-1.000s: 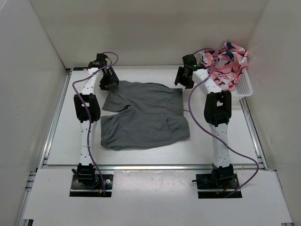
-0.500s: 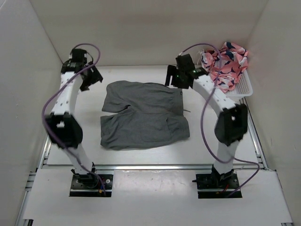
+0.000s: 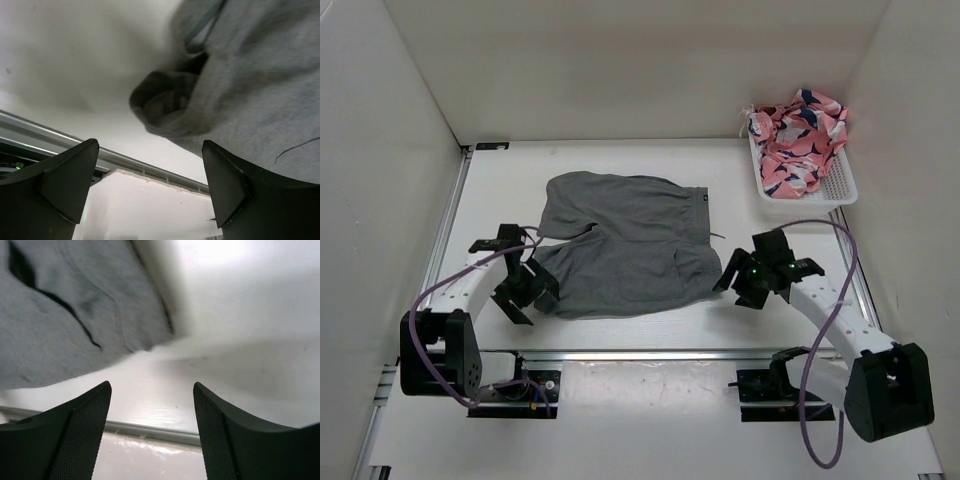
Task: Fold and stack the shorts
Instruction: Fold the shorts
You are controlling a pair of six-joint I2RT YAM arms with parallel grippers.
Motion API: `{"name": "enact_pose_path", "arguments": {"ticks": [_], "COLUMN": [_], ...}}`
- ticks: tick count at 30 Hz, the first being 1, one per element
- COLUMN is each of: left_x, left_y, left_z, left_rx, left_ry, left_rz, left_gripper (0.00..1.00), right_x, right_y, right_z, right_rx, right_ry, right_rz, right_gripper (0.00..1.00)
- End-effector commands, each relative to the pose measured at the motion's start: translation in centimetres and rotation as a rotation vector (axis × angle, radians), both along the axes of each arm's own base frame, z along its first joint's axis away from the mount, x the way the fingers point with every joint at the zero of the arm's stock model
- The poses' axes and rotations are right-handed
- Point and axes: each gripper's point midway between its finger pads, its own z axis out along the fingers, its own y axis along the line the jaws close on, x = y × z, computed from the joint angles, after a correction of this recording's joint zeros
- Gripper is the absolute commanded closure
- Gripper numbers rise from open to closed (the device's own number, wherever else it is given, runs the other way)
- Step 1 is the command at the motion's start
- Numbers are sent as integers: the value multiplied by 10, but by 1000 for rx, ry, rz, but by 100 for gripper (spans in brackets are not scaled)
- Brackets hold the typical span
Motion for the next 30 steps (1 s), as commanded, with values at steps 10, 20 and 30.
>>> {"name": "enact_pose_path", "arguments": {"ticks": [10,20,30], "left_x": [32,46,47], "left_y": [2,2,-1], "left_z": [-22,-7,11], "left_rx": [28,26,21], "left_ry": [-28,-98,-136], "left_rz": [99,71,52], "left_gripper": [62,90,90], "right_x": [1,31,54], "right_y": [9,28,36], "right_z": [-3,-17,-47], "right_rx": [376,384,249], "right_ry": [75,50,64], "right_rz": [-81,-116,-153], "right_gripper": [27,39,100]}}
